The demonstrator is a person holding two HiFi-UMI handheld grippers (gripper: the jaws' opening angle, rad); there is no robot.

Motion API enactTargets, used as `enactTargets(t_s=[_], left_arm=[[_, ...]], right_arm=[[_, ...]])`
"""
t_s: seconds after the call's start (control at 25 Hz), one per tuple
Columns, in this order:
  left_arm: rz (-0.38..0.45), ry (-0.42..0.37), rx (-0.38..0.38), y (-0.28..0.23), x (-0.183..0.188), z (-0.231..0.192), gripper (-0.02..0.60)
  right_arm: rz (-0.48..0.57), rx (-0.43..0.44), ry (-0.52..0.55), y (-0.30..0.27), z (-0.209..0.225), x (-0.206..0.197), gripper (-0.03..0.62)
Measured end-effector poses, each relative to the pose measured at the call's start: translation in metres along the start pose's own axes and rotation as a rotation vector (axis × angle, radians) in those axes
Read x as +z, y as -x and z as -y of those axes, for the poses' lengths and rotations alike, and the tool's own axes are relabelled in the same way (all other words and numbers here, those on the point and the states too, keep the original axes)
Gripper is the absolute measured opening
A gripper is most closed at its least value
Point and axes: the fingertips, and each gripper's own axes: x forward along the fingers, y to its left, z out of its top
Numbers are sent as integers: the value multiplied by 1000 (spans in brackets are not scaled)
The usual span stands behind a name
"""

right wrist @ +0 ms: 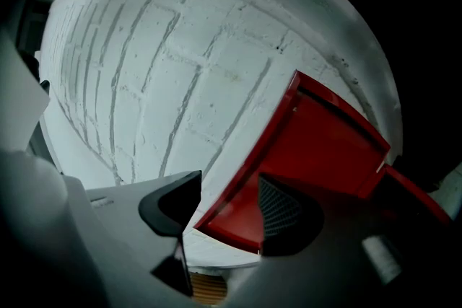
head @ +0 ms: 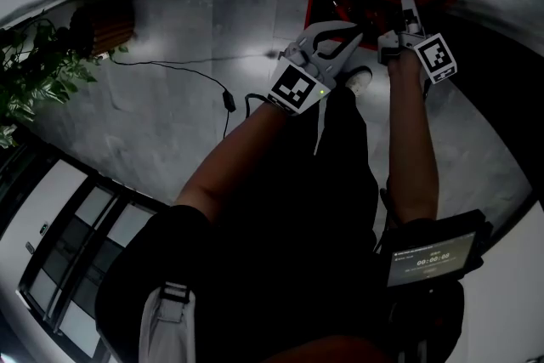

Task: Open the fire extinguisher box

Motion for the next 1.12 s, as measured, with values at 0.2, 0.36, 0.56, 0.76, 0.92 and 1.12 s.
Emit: enactTargets(t_s=[0.2, 0.36, 0.56, 0.76, 0.92, 1.12], left_arm=[[-2, -17, 8, 1, 3, -1, 12], [14, -8, -6, 2, 14, 3, 5], [46, -9, -24, 13, 42, 16, 5], [74, -59, -42, 31, 75, 31, 4], [98, -42, -42, 56, 102, 48, 5], [115, -48, -67, 101, 146, 77, 5]], right_arm=[[-15, 19, 88, 0, -18, 2, 235], [-49, 55, 266, 10, -43, 2, 115], [-56, 153, 650, 42, -105, 3, 8], [-91, 292, 906, 86, -170, -4, 8], [-150, 422, 1039, 136, -239, -23, 8], [-216, 532, 1074, 200, -305, -40, 8]])
